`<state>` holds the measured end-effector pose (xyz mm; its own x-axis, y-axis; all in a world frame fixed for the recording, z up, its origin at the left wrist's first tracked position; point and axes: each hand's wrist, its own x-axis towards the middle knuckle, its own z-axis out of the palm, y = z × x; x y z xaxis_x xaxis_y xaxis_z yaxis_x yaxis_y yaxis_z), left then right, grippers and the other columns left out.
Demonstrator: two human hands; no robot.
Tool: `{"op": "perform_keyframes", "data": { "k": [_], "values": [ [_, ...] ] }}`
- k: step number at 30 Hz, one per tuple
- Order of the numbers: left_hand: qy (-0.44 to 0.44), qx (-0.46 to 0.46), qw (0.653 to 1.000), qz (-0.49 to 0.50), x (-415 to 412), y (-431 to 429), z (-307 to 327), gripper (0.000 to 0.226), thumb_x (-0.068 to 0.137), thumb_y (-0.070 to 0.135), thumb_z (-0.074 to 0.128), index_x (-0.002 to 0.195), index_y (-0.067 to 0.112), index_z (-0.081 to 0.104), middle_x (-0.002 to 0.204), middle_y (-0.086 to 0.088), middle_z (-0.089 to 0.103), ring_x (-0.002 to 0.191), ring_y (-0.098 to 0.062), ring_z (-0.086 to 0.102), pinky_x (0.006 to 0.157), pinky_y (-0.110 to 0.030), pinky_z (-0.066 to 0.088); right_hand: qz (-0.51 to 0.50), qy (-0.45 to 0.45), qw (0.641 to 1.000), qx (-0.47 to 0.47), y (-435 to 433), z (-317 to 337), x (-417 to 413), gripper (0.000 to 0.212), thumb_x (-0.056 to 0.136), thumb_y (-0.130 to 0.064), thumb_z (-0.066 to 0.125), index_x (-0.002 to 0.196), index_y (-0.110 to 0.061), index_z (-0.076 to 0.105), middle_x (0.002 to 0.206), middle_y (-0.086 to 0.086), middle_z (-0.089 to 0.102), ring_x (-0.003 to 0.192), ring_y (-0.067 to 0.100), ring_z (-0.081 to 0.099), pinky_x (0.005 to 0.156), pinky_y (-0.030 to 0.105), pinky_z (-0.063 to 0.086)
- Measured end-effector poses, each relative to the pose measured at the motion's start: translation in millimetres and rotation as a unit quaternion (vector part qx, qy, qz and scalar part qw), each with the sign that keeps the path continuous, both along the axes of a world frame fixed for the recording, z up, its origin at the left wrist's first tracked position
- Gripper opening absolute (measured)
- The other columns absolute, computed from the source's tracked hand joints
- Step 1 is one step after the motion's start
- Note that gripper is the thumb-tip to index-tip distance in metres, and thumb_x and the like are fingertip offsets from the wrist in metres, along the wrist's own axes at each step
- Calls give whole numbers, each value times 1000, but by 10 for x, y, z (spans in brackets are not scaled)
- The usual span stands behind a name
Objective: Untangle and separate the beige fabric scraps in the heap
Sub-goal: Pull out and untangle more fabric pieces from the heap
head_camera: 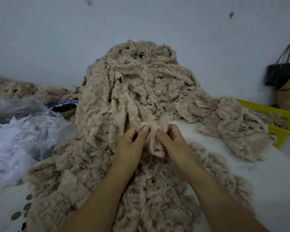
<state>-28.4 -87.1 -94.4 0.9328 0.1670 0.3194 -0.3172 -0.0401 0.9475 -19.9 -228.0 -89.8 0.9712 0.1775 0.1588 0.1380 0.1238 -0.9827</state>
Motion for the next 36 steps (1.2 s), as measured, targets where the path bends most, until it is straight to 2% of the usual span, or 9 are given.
{"op": "perform_keyframes", "data": {
  "k": [3, 7, 10, 13, 17, 22, 28, 34, 36],
  "values": [
    [0, 2, 1000, 20, 5, -1, 0, 34, 89, 51, 61, 69, 24, 65, 67, -3, 65, 65, -15, 60, 63, -33, 51, 44, -73, 992, -87, 14, -3, -51, 24, 86, -50, 67, 106, -41, 56, 98, -20, 69, 89, -2, 67, 70, 13, 50],
    [-5, -18, 999, 44, 62, 26, -41, 48, 85, 63, 45, 92, 21, 67, 88, -1, 72, 85, -14, 69, 76, -28, 57, -16, -89, 971, -222, -47, -150, 77, 14, 97, -31, 60, 110, -37, 58, 98, -25, 65, 88, -12, 60, 69, 3, 42],
    [15, 90, 992, 82, 137, 71, -118, 20, 97, 50, 52, 100, 32, 60, 108, 4, 66, 100, -9, 63, 82, -24, 51, -49, 24, 995, 82, -195, 9, 147, 19, 100, -33, 55, 96, -18, 67, 90, 1, 71, 71, -1, 68, 59, 12, 49],
    [63, 157, 977, 129, 169, 95, -174, 30, 96, 43, 58, 121, 29, 50, 129, 2, 50, 106, -5, 55, 83, -24, 47, -65, 45, 895, 438, -455, 102, 215, 53, 94, -57, 50, 122, -13, 61, 112, 6, 74, 94, 15, 74, 66, 22, 56],
    [141, 237, 949, 150, 184, 74, -135, 72, 90, 47, 65, 147, 17, 35, 148, -4, 30, 132, -21, 39, 106, -40, 42, -149, 119, 972, 137, -287, -134, 247, 43, 99, -51, 48, 106, -13, 67, 79, -4, 75, 69, 11, 71, 60, 24, 54],
    [106, 217, 961, 132, 188, 122, -146, 21, 101, 24, 52, 110, 7, 61, 112, -13, 63, 96, -24, 59, 76, -32, 44, -105, 3, 981, -162, -82, -287, 253, 18, 99, -41, 52, 94, -28, 64, 74, -6, 72, 62, 2, 66, 63, 23, 52],
    [-102, 326, 936, -80, 11, -37, -66, 20, 103, 13, 47, 94, 5, 62, 88, -2, 58, 83, -11, 54, 72, -28, 42, -38, -17, 993, -108, -18, -188, 140, 31, 94, -57, 53, 91, -29, 68, 85, -8, 72, 79, 9, 68, 67, 22, 55],
    [-87, 367, 907, -188, -45, -85, -10, 33, 106, 14, 45, 75, 25, 41, 77, 7, 39, 69, 0, 39, 64, -16, 30, -93, 6, 990, -106, -65, -140, 145, 39, 102, -40, 49, 73, -15, 46, 62, 3, 44, 62, 20, 48, 56, 29, 41],
    [-83, 367, 904, -201, -61, -93, 8, 34, 106, 14, 45, 74, 25, 41, 76, 7, 39, 68, 0, 38, 64, -16, 30, -88, 27, 991, -97, -41, -145, 160, 45, 101, -46, 49, 92, -2, 55, 80, 14, 58, 81, 28, 63, 77, 39, 53]
  ]
}}
